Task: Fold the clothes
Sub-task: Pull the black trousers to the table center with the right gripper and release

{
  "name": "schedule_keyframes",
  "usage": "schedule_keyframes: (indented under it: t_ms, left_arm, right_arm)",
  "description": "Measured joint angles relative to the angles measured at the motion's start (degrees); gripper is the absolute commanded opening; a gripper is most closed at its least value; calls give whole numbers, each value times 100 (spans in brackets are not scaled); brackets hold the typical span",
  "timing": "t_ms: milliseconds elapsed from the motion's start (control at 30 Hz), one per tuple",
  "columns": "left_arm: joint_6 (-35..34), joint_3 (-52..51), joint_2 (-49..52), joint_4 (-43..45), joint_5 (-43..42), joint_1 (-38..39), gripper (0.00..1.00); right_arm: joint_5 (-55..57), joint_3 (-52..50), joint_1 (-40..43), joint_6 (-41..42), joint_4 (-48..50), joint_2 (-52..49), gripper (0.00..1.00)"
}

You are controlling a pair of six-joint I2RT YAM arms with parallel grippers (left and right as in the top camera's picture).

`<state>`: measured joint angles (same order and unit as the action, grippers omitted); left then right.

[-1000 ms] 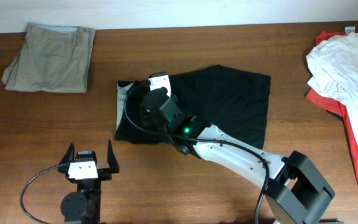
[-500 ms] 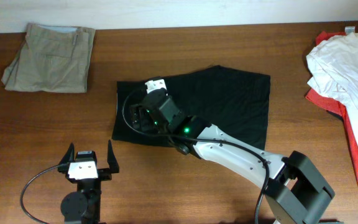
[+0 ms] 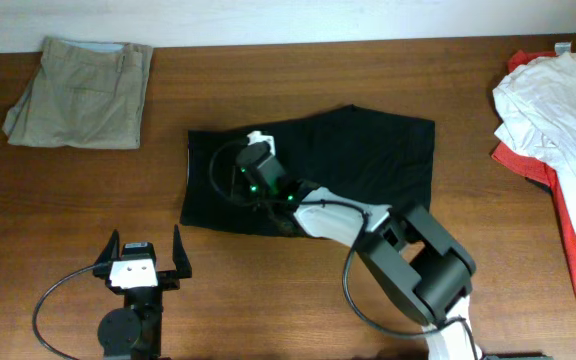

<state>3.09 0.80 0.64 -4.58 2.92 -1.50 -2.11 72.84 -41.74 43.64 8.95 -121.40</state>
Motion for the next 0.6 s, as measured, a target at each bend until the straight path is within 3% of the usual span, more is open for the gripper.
schedule_keyframes:
  t_ms: [300, 600]
  left_arm:
    - [0, 0, -2, 0, 0, 0, 99]
    - [0, 0, -2, 2, 0, 0, 99]
  right_arm:
    - [-1178, 201, 446, 605, -1353, -133, 4]
    - [-2050, 199, 155, 608, -1746, -101, 6]
